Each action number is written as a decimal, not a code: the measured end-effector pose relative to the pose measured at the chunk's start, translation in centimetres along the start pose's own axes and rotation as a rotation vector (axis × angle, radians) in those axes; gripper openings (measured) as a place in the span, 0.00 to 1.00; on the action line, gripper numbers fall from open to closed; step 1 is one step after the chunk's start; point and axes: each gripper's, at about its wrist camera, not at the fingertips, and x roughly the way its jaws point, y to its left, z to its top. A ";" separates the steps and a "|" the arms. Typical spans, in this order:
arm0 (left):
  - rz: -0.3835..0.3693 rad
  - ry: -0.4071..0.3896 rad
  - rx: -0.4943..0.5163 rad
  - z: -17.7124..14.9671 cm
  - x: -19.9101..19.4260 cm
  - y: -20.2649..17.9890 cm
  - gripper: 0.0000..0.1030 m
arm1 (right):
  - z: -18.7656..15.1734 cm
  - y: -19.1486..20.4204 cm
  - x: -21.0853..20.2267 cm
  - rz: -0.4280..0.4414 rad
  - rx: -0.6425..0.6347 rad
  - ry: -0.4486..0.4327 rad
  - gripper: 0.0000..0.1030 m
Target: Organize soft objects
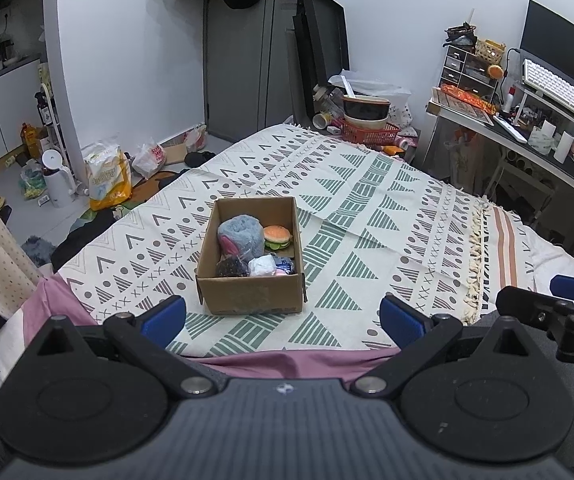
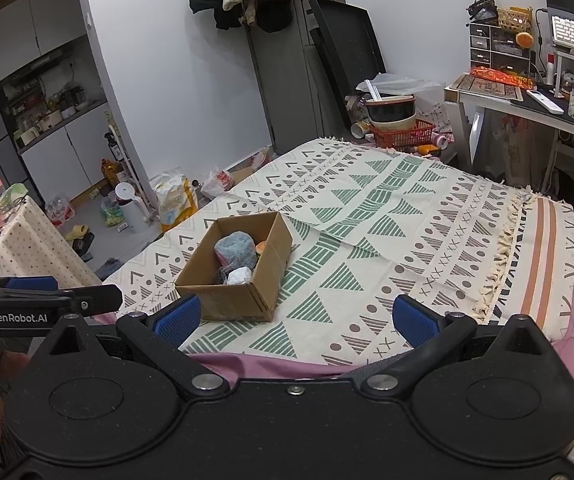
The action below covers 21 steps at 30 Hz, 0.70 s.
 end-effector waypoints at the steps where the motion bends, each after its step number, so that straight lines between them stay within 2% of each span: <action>1: 0.000 0.001 -0.001 0.0 0.0 0.0 0.99 | 0.0 0.0 0.0 -0.001 0.001 0.002 1.00; 21: -0.012 0.013 0.008 -0.4 0.7 -0.2 0.99 | -0.4 -0.5 0.6 -0.001 0.004 0.016 1.00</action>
